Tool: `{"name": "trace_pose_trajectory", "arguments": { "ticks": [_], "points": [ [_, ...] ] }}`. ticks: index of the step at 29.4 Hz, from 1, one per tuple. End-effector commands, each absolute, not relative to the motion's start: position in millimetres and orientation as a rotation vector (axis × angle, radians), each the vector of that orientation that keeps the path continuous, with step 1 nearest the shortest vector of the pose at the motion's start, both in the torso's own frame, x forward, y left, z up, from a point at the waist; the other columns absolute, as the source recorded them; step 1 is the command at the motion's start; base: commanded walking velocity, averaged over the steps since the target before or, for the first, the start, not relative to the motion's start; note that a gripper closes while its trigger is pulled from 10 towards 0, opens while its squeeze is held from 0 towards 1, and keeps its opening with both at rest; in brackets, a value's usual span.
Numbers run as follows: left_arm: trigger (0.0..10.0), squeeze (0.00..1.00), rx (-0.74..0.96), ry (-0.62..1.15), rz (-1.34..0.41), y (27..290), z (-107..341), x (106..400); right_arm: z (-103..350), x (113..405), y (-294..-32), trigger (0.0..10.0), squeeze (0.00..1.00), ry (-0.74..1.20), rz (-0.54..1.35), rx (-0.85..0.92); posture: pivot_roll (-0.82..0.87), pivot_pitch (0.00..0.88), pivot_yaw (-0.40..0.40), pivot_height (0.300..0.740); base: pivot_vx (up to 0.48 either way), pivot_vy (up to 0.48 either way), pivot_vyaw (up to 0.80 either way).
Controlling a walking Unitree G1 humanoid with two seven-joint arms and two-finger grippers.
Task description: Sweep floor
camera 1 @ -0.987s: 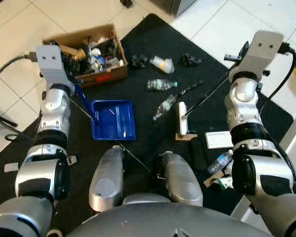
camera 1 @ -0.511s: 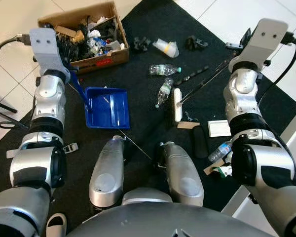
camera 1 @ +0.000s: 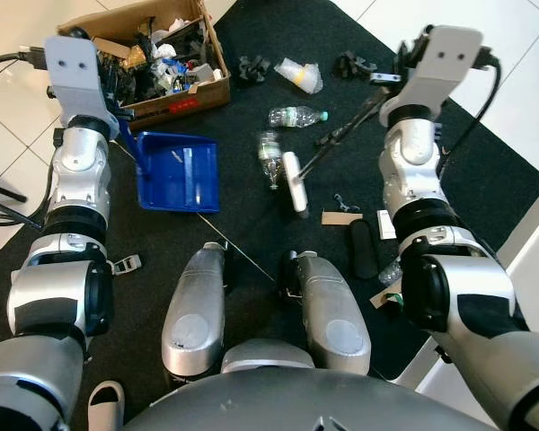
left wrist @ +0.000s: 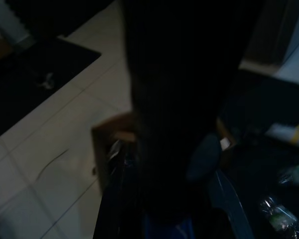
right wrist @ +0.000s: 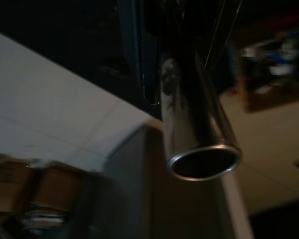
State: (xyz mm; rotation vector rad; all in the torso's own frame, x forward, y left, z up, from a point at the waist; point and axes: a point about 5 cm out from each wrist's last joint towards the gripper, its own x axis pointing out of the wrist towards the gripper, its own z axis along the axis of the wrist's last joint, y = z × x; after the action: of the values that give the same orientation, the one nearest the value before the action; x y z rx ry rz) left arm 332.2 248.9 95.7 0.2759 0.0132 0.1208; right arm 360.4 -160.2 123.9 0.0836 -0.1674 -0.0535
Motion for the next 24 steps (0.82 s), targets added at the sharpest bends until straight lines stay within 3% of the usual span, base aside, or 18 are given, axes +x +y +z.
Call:
{"name": "trace_pose_trajectory", "arguments": {
  "ticks": [1,15,20,24],
  "points": [
    [10.0,0.0,0.345,0.105,0.126,256,72,316,127,360,-147,10.0,0.0,-0.195,0.001,0.181,0.16,0.282,-0.015,0.74,0.0,0.0,0.0],
    [10.0,0.0,0.414,0.116,0.196,257,52,296,141,354,-123,10.0,0.0,-0.252,0.219,0.262,0.14,0.276,-0.045,0.74,0.0,0.0,0.0],
    [10.0,0.0,0.411,0.113,0.179,252,48,294,146,362,-145,10.0,0.0,-0.269,0.1,0.141,0.15,0.267,-0.046,0.74,0.0,0.0,0.0],
    [10.0,0.0,0.408,0.108,0.178,250,49,295,145,362,-163,10.0,0.0,-0.266,-0.047,-0.102,0.15,0.261,-0.048,0.74,0.0,0.0,0.0]
  ]
}}
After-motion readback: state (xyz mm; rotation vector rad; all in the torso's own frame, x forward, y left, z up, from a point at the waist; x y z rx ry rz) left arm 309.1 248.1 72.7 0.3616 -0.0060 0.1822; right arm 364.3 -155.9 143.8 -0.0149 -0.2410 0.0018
